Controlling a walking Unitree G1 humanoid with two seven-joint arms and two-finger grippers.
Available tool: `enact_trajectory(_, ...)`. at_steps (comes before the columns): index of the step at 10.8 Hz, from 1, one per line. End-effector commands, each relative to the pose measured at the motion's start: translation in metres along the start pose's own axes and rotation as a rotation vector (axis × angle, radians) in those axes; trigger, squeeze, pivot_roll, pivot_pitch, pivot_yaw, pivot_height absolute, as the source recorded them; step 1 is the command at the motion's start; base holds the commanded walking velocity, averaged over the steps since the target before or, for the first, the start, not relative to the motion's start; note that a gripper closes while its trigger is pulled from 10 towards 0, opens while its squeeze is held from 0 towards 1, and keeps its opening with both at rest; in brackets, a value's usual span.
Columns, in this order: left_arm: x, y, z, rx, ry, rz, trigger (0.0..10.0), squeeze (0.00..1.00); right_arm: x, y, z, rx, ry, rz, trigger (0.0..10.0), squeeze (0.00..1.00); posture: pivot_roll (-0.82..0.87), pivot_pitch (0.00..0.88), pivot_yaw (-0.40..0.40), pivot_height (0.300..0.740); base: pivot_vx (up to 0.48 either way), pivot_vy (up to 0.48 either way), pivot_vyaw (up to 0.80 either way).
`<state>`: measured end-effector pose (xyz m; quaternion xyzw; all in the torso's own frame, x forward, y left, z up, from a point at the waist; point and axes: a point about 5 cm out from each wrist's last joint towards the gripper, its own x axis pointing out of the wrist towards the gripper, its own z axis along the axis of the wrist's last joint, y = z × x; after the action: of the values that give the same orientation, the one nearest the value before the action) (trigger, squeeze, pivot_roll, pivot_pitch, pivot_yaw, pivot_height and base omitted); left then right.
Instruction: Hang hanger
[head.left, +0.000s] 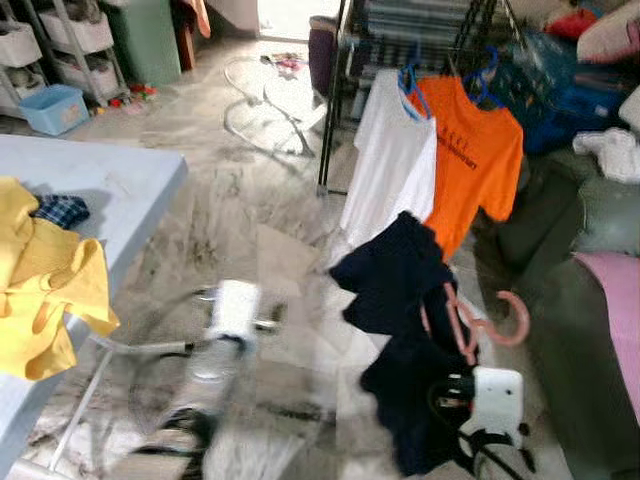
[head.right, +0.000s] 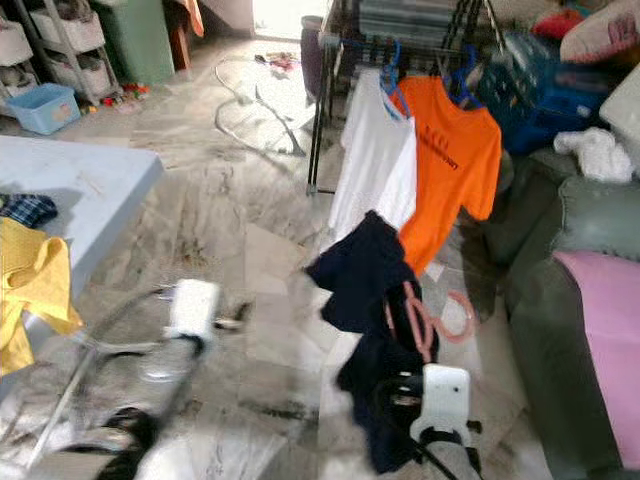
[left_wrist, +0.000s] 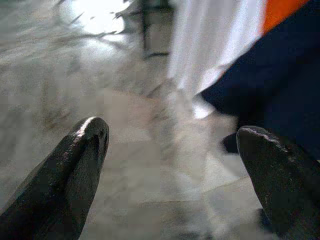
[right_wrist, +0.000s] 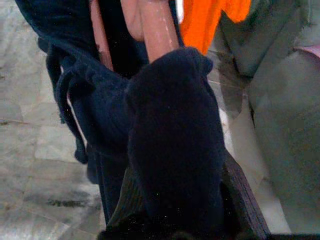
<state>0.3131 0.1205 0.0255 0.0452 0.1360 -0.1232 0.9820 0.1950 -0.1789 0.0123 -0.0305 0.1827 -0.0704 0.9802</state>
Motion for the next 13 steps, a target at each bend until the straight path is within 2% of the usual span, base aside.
enact_trajectory(1,0.006,-0.001,0.011,0.014,-0.022,-0.015,10.0,0.0,0.002,0.003,0.013,-0.012,-0.052,0.008,10.0,0.0,-0.1,0.0,-0.076,0.74,0.319,0.0,0.0)
enact_trajectory(2,0.01,-0.007,0.016,-0.002,-0.022,-0.027,10.0,0.0,0.004,0.009,0.016,-0.012,-0.063,0.04,10.0,0.0,-0.12,0.0,-0.069,0.74,0.349,0.0,0.0)
enact_trajectory(4,0.012,-0.015,0.019,-0.01,-0.026,-0.042,10.0,0.0,0.007,0.006,0.019,0.01,-0.069,0.015,10.0,0.0,-0.12,0.0,-0.055,0.74,0.358,0.0,0.0)
enact_trajectory(5,0.011,-0.013,0.018,0.007,-0.028,-0.042,10.0,0.0,0.006,0.006,0.019,0.009,-0.072,0.009,10.0,0.0,-0.12,0.0,-0.053,0.74,0.352,0.0,0.0)
enact_trajectory(8,0.005,0.008,0.009,0.07,0.013,0.028,10.0,0.0,0.0,-0.006,0.016,0.038,-0.103,-0.068,10.0,0.0,-0.09,0.0,-0.046,0.74,0.352,0.0,0.0)
enact_trajectory(10,0.005,0.008,0.009,0.074,0.01,0.031,10.0,0.0,0.0,-0.011,0.013,0.065,-0.091,-0.076,10.0,0.0,-0.09,0.0,-0.048,0.74,0.349,0.0,0.0)
enact_trajectory(13,0.006,0.001,0.007,0.09,0.018,0.038,10.0,0.0,0.004,-0.012,0.02,0.072,-0.124,-0.056,10.0,0.0,-0.09,0.0,-0.049,0.74,0.48,0.0,0.0)
